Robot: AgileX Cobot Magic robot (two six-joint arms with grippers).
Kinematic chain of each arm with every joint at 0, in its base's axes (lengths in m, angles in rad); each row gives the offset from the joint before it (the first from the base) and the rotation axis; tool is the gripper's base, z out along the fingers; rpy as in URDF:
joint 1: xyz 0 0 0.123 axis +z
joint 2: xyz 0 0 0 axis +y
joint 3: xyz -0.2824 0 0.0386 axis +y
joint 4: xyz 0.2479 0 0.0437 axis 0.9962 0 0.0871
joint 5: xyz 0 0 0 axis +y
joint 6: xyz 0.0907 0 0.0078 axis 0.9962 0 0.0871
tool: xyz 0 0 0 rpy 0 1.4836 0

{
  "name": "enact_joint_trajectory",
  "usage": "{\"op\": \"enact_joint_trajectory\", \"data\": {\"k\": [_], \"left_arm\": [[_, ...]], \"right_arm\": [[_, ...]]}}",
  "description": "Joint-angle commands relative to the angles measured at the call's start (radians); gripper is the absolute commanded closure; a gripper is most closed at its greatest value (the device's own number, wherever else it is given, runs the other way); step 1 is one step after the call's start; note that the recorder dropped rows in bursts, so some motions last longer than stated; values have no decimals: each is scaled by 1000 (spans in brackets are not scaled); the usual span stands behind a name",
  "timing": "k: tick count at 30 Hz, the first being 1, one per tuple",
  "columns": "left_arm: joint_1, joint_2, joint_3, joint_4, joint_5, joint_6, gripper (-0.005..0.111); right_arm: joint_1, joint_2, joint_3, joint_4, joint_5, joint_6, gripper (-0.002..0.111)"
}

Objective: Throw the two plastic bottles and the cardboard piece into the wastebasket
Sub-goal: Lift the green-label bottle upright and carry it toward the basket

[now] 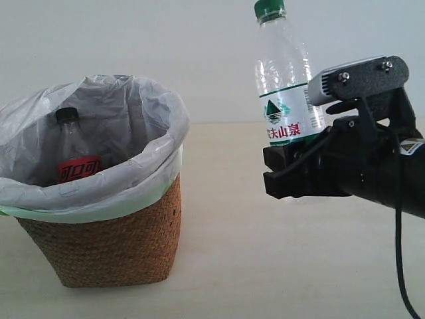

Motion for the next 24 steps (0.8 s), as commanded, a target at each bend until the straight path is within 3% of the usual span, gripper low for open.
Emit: {"op": "enact_joint_trajectory", "data": {"k": [1, 3, 6, 7, 13, 21, 24], "left_arm": [[2, -3, 4, 5, -9, -5, 103], [2, -3, 4, 5, -9, -5, 103], [2, -3, 4, 5, -7, -5, 103], [2, -3, 4, 5, -7, -5, 103], [2, -3, 4, 5, -9, -5, 103], [2, -3, 4, 5, -9, -5, 103], [2, -3, 4, 5, -7, -5, 103]], "right_arm": [[-1, -9, -60, -104, 107, 143, 108], [-1, -19, -94, -214, 149, 279, 108], [-1, -49, -100, -266, 138, 324, 108], [-19, -69, -101, -336, 142, 423, 108], [-207, -125, -122, -348, 280, 434, 108], [-216, 17, -458, -371, 697, 493, 108], [-216, 70, -565, -476, 799, 575, 108]]}}
